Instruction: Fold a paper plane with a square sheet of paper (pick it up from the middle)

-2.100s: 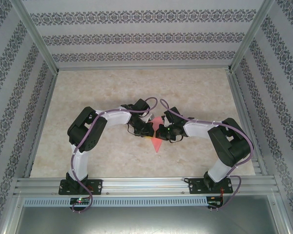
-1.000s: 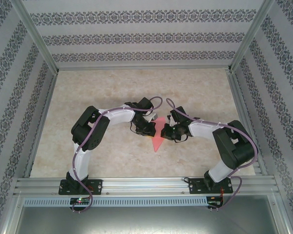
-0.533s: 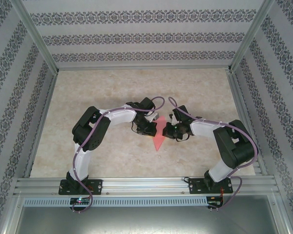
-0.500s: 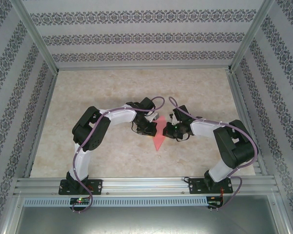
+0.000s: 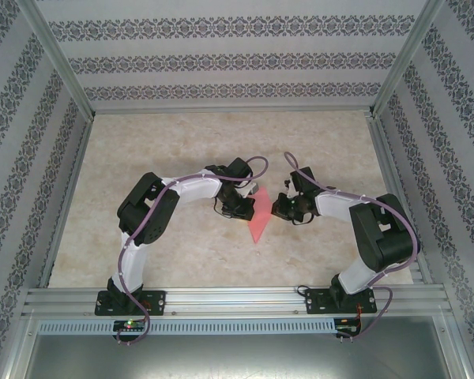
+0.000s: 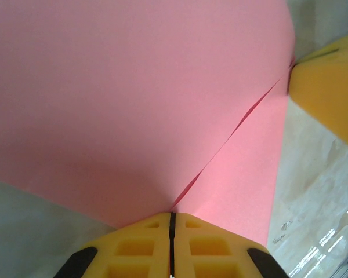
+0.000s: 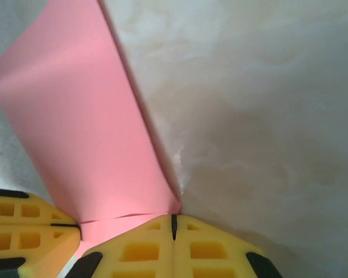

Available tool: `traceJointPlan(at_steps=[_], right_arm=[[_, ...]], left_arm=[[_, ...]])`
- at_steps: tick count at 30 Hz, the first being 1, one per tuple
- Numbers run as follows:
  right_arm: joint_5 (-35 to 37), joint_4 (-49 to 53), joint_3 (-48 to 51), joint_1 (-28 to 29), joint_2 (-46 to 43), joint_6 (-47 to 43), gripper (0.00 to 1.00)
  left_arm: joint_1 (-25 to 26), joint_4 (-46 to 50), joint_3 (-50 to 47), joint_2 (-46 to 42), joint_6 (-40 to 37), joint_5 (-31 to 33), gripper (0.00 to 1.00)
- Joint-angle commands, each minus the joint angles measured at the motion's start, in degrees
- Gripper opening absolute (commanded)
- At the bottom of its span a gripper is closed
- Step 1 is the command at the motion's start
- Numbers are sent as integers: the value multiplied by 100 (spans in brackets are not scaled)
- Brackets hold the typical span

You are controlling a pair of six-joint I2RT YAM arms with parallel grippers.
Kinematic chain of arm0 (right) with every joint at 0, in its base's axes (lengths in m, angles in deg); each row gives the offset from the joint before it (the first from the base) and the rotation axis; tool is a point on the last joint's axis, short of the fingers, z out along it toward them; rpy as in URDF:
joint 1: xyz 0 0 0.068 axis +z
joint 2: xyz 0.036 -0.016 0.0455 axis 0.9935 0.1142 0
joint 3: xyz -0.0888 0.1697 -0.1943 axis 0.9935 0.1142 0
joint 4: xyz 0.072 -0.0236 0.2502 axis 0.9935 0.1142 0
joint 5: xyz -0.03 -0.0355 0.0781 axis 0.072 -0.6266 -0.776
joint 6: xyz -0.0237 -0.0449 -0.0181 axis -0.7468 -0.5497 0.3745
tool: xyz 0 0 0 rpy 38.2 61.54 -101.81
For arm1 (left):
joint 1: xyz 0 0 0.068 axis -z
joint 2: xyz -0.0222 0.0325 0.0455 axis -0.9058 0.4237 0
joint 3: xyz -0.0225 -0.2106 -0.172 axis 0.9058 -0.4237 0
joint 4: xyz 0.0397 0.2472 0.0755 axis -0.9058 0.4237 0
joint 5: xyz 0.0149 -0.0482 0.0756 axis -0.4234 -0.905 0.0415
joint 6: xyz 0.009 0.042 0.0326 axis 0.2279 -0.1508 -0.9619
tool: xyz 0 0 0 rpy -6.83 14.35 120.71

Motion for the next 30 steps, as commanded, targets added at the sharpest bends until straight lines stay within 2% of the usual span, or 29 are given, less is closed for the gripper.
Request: traceJointPlan(at_steps=[1,8,14,22,30], right_arm=[[353,122,-9,-117,-61,-186,0],[325,341,43,123,-740,-64,0],[11,-125,362,625,-963,502,0],[-271,-783,566,1158,-557,948,0],[-174,-572,601,1217,-276,752,0]], left_arm=[[17,555,-261,519,-178,1078,10],[26,549,-227,512,-155,1043,10],[26,489,-200,531,-110,931,10],[26,361,-238,525,-3,818,10],[26,395,-204,533,-25,836,10]])
